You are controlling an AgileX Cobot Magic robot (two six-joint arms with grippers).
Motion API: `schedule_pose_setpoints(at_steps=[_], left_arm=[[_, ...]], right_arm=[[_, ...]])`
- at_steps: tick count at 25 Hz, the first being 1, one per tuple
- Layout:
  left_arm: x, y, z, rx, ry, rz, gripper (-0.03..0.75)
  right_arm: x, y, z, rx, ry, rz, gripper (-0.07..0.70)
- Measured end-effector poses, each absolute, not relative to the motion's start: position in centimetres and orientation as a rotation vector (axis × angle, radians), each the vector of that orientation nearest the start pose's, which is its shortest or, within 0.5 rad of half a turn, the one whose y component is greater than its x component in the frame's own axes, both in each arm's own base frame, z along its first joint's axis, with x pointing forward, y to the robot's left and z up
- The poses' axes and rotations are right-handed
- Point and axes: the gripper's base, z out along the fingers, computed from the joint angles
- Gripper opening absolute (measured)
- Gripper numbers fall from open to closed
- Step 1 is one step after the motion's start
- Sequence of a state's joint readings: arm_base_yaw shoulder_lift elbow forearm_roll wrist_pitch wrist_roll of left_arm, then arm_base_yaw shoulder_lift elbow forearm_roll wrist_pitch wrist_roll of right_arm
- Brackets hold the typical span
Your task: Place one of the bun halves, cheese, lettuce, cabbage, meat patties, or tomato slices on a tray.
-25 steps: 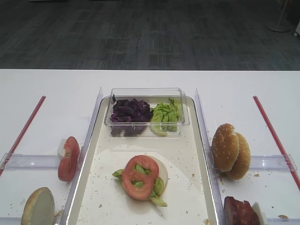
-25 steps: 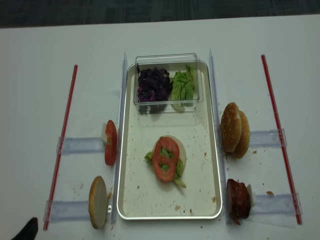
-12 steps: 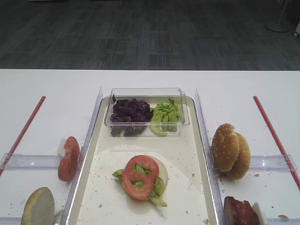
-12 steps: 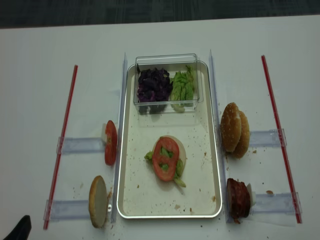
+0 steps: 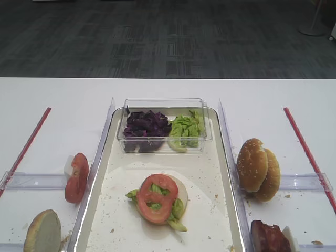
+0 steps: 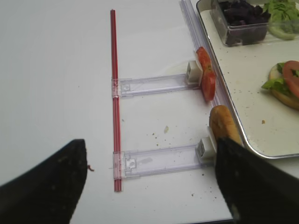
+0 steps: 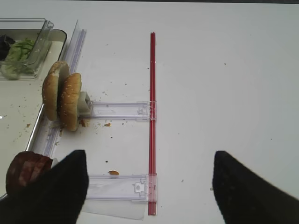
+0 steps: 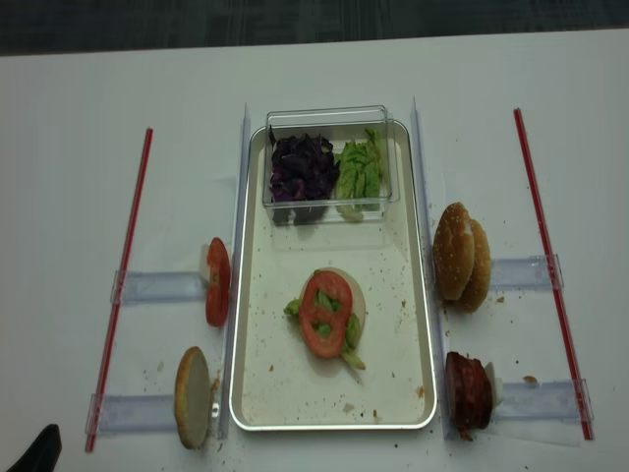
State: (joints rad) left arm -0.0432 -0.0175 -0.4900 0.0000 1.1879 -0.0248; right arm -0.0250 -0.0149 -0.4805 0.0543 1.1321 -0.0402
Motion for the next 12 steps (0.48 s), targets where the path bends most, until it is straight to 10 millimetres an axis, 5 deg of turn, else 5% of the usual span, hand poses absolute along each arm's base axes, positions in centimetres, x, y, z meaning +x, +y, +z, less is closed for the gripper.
schedule_pose_setpoints(at_steps=[12], left_arm=[[-1.22, 0.05, 26.44, 0.020, 2.164, -0.039, 0.514]], right_arm=[[-0.81, 0.47, 26.62, -0.021, 2.119, 0.027, 0.571]])
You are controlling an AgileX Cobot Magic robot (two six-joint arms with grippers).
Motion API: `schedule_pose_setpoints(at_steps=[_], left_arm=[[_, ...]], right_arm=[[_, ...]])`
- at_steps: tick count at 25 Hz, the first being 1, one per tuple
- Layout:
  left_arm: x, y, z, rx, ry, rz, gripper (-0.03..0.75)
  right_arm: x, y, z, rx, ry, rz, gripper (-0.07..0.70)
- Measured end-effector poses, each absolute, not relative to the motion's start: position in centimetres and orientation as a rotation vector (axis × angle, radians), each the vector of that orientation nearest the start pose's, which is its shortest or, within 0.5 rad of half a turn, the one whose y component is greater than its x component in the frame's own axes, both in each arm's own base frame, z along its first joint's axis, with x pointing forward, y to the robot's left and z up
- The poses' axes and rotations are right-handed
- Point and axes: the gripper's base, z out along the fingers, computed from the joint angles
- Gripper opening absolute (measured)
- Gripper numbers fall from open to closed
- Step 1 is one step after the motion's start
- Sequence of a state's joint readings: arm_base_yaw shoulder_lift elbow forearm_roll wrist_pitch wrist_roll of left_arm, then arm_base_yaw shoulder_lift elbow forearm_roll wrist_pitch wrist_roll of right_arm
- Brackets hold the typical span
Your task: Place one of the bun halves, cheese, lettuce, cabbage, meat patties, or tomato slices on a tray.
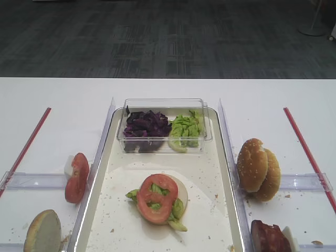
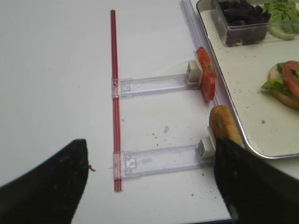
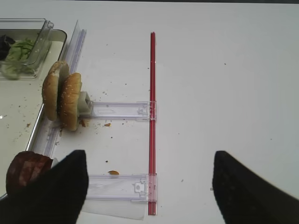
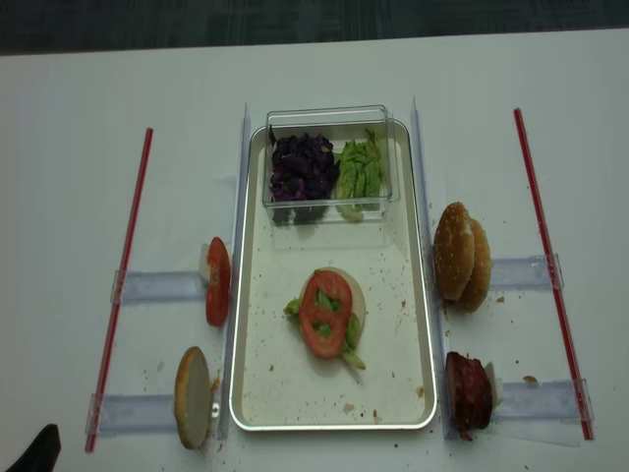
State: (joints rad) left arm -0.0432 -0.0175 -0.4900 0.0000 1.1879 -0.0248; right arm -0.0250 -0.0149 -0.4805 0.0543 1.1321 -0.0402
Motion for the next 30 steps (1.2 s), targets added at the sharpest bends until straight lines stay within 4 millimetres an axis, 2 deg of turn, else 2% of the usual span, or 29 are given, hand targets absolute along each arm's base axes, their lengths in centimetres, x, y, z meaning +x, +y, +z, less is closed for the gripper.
schedule_pose_setpoints(at_steps=[30], left_arm=[[-1.23, 0.00, 26.44, 0.021, 2.164, -0.047, 0.513]], right_arm=[[-0.81, 0.47, 26.62, -0.021, 2.119, 0.027, 0.571]])
